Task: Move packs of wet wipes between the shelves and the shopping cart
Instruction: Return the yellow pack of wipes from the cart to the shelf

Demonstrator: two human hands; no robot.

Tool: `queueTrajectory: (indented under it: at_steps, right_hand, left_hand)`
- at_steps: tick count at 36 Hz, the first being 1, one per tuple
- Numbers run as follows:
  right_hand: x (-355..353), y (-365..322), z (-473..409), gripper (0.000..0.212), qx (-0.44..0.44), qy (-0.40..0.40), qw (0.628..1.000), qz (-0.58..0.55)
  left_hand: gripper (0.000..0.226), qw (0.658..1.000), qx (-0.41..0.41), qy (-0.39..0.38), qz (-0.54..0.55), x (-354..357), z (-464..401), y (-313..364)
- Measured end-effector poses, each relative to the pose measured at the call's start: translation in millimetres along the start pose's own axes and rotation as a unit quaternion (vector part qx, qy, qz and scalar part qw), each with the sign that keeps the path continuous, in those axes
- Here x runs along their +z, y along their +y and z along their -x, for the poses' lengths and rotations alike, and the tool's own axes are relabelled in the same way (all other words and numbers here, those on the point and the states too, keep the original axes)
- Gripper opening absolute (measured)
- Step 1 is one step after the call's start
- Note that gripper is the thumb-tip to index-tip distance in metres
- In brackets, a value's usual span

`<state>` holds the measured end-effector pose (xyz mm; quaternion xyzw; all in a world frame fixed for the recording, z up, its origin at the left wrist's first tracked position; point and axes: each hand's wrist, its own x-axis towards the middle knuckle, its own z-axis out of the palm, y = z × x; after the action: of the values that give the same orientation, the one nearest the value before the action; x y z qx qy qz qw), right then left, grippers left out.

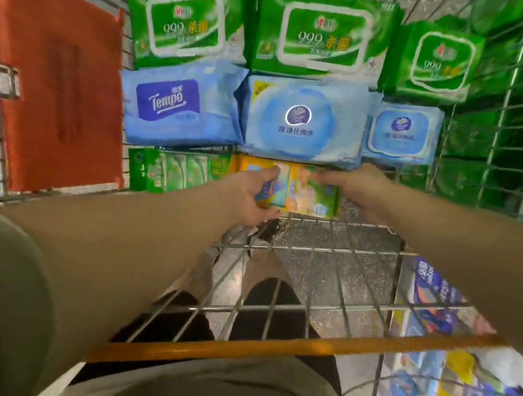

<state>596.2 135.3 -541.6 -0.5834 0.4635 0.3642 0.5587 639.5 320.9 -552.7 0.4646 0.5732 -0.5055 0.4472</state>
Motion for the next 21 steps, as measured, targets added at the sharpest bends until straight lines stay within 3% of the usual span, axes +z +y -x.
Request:
queueTrajectory:
  at_steps: [2, 5, 8, 12, 14, 16, 20, 21]
  right_hand:
    - [5.1, 4.2, -3.3, 0.044, -0.001, -0.019, 0.999, -0.041]
    - [14.1, 6.2, -3.3, 0.044, 0.002, -0.037, 0.996, -0.077]
    - [16.2, 9.7, -6.2, 0.052, 0.008, -0.037, 0.997, -0.061]
    - [14.9, 36.3, -41.1, 0.111, 0.026, -0.02, 0.999, 0.007]
    - [17.5, 50.3, -59.4, 0.123, 0.017, 0.003, 1.0, 0.017]
    - [21.3, 43.8, -47.9, 0.118, 0.007, 0.011, 1.0, 0.004]
    - [25.5, 21.0, -12.9, 0.074, 0.001, -0.004, 0.999, -0.045]
    - [25.0, 18.7, -8.8, 0.072, 0.004, -0.008, 0.998, -0.06]
  left_hand:
    - [0.061, 0.999, 0.016, -0.005, 0.041, 1.6, -10.0, -6.1]
    - [0.024, 0.992, 0.035, -0.046, 0.108, 7.3, -13.2, -18.4]
    - [0.021, 0.981, 0.045, -0.086, 0.166, 11.9, -12.2, -28.3]
    - [0.031, 0.972, 0.042, -0.099, 0.21, 11.4, -9.6, -28.7]
    - [0.039, 0.97, 0.04, -0.098, 0.221, 10.3, -6.8, -27.9]
    - [0.039, 0.969, 0.042, -0.093, 0.226, 9.2, -3.7, -27.4]
    - [0.027, 0.971, 0.06, -0.099, 0.21, 8.5, -1.6, -29.2]
    - [0.025, 0.971, 0.063, -0.103, 0.205, 8.9, -0.4, -29.4]
